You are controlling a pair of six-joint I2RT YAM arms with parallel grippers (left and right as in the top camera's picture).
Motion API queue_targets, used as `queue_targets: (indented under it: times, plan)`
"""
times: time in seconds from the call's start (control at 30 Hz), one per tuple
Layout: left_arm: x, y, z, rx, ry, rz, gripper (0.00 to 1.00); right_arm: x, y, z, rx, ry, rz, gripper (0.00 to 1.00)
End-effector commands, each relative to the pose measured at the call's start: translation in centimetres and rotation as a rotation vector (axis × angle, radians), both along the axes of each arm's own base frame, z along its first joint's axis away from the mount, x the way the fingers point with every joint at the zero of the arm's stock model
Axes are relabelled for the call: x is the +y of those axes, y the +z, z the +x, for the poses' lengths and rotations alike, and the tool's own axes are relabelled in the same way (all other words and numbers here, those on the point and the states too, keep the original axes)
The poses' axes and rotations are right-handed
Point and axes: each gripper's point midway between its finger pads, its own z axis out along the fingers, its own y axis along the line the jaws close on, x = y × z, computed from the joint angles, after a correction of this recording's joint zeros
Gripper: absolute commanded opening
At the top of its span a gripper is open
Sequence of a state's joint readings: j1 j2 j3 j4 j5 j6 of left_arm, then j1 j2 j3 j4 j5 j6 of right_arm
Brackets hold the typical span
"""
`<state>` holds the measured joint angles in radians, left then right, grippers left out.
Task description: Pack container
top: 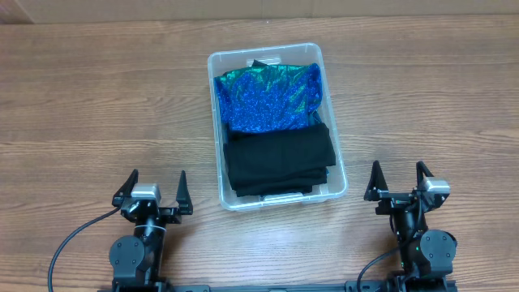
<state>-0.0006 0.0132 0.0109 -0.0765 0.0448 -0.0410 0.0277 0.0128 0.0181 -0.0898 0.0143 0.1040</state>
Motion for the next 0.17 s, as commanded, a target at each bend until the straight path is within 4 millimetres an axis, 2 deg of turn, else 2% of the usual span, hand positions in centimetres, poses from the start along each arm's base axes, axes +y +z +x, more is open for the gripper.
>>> queue_targets:
  times: [0.0,0.13]
  plan:
    - [-0.04,-0.07,0.00,-0.005,-0.001,0.020,1.00,0.18,-0.11,0.00,-0.006,0.008,0.001,1.00]
    - [-0.04,-0.07,0.00,-0.005,-0.001,0.020,1.00,0.18,-0.11,0.00,-0.006,0.008,0.001,1.00]
